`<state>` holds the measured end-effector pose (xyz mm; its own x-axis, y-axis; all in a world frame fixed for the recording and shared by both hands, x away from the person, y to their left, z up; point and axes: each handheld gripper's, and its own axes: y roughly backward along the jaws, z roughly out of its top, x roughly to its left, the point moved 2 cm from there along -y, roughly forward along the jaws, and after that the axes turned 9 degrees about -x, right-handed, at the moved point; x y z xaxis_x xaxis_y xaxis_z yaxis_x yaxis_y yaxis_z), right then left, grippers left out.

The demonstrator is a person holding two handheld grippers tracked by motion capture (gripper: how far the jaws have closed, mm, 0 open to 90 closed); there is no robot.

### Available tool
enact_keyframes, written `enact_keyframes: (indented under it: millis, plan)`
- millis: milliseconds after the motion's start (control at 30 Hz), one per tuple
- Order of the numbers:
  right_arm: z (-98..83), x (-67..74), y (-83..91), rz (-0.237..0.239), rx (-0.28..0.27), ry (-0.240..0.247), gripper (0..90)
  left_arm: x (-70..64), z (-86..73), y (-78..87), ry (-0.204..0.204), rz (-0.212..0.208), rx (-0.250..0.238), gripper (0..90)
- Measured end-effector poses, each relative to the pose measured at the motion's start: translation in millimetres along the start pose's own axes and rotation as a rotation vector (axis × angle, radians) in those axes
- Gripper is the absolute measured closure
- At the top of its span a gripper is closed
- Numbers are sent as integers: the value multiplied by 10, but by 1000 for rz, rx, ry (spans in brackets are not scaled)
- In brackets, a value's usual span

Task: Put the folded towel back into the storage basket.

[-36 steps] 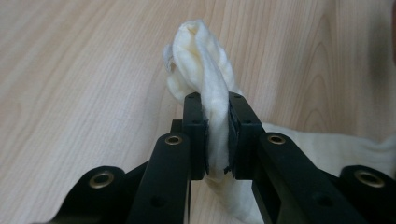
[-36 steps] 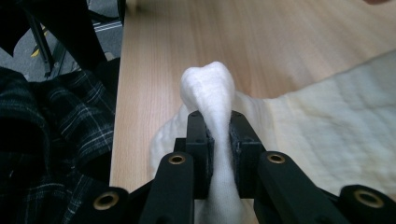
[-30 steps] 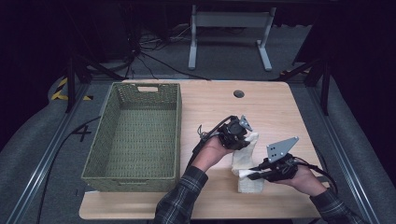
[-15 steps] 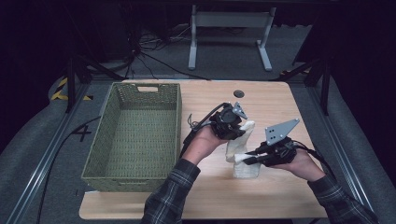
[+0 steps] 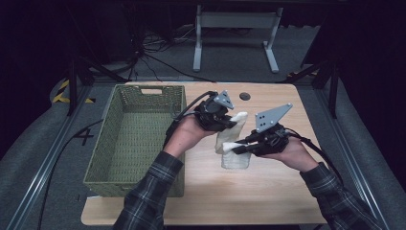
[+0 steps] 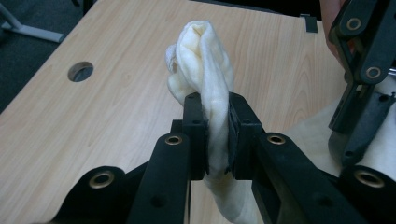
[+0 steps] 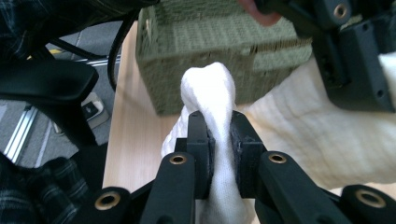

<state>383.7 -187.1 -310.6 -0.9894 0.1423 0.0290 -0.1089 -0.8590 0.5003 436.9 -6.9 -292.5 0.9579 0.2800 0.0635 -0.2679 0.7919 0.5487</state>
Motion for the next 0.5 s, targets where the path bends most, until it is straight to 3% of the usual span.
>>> enact_keyframes:
  millis: [100,300,500]
  plan:
    - [167,-18,-73,-10,-6,13,811,59,-22,87,-8,-3,2,803]
    - [433,-48,-244,-16,-17,29,811,229,-100,412,-28,13,-16,804]
    - [670,-68,-466,-8,-30,39,811,356,-252,656,-34,9,-30,803]
